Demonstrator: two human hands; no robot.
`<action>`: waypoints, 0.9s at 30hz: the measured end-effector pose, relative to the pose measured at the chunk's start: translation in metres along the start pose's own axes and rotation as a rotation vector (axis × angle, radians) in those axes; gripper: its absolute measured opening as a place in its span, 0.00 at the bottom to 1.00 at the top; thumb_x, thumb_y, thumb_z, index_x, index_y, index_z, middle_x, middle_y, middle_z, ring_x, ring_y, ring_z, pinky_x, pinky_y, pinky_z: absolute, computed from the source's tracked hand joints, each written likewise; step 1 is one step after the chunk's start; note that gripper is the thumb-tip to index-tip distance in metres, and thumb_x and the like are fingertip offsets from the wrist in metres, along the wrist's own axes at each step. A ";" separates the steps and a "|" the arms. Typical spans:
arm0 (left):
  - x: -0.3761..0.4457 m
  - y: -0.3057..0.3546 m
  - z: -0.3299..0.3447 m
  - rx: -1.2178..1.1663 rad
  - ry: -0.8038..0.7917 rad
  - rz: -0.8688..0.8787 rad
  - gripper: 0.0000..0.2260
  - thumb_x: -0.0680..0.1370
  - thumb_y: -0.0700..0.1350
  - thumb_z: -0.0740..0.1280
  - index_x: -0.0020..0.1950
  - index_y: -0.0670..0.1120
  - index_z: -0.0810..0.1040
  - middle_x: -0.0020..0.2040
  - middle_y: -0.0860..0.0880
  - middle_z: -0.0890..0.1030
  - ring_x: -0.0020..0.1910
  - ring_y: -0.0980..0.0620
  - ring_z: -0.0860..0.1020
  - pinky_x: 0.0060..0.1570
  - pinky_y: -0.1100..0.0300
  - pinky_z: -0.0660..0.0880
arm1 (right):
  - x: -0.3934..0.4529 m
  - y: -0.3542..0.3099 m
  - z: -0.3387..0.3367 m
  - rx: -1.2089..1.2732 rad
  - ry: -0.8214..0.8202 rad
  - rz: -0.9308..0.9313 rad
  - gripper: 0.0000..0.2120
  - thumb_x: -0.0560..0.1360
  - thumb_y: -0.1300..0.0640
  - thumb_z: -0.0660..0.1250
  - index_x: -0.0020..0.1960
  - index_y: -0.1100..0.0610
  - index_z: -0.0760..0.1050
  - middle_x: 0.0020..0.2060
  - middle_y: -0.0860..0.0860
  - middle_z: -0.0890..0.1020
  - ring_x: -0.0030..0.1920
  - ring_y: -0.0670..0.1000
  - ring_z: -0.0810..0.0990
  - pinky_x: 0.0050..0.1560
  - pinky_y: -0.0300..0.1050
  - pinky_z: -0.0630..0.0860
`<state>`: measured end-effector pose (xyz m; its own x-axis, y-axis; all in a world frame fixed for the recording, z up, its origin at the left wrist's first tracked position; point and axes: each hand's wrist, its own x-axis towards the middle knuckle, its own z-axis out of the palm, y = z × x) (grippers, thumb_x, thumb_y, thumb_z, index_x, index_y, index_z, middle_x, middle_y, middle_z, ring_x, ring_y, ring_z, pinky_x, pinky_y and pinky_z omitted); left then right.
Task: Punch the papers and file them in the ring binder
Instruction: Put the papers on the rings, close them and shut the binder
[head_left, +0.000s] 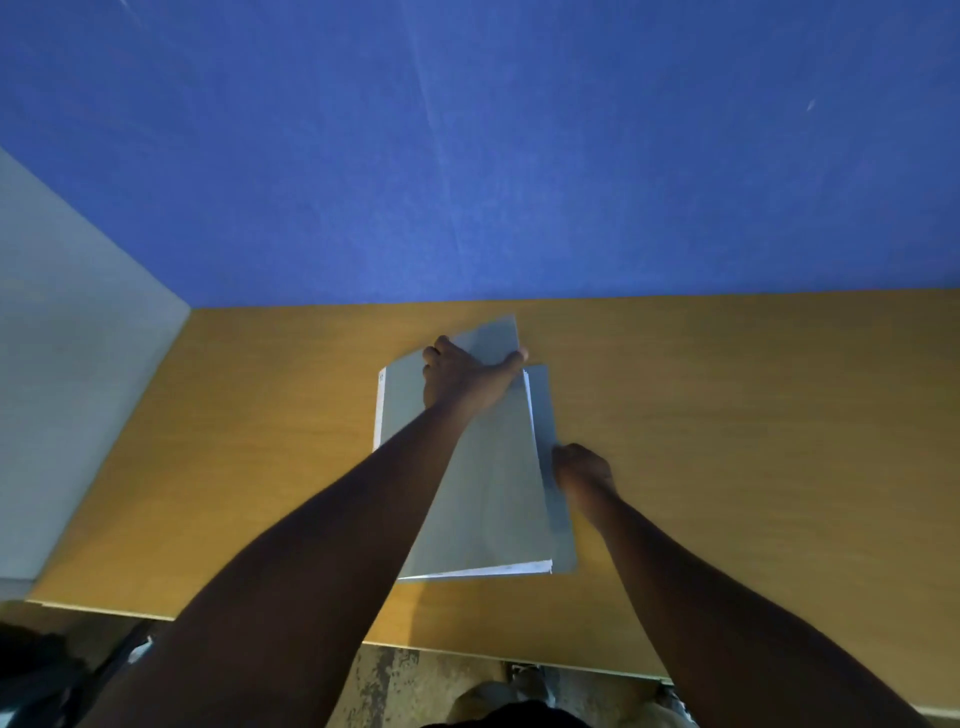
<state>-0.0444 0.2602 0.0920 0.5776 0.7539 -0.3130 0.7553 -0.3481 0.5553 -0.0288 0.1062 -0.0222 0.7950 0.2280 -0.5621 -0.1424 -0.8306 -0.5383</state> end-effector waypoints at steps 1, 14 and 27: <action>-0.001 -0.003 0.004 -0.006 -0.011 -0.009 0.53 0.67 0.71 0.70 0.78 0.40 0.54 0.75 0.42 0.61 0.74 0.42 0.64 0.69 0.47 0.68 | -0.001 0.000 -0.002 0.036 0.008 0.003 0.18 0.84 0.58 0.49 0.67 0.63 0.71 0.65 0.61 0.75 0.65 0.60 0.74 0.63 0.48 0.70; 0.001 -0.060 0.035 0.271 -0.074 -0.133 0.34 0.72 0.57 0.70 0.72 0.41 0.65 0.68 0.42 0.66 0.68 0.42 0.66 0.63 0.46 0.70 | 0.001 0.013 -0.005 -0.074 -0.004 -0.047 0.17 0.80 0.55 0.57 0.65 0.57 0.75 0.62 0.56 0.79 0.63 0.56 0.76 0.56 0.39 0.70; 0.009 -0.095 0.043 0.394 0.024 -0.256 0.50 0.65 0.66 0.74 0.75 0.46 0.53 0.72 0.42 0.61 0.72 0.42 0.62 0.66 0.39 0.67 | 0.000 0.020 0.003 -0.117 0.039 -0.103 0.16 0.75 0.61 0.64 0.62 0.54 0.78 0.59 0.54 0.79 0.56 0.54 0.79 0.50 0.40 0.75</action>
<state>-0.0977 0.2757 0.0029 0.3535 0.8542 -0.3814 0.9353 -0.3306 0.1264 -0.0331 0.0915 -0.0345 0.8244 0.2973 -0.4817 0.0089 -0.8576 -0.5142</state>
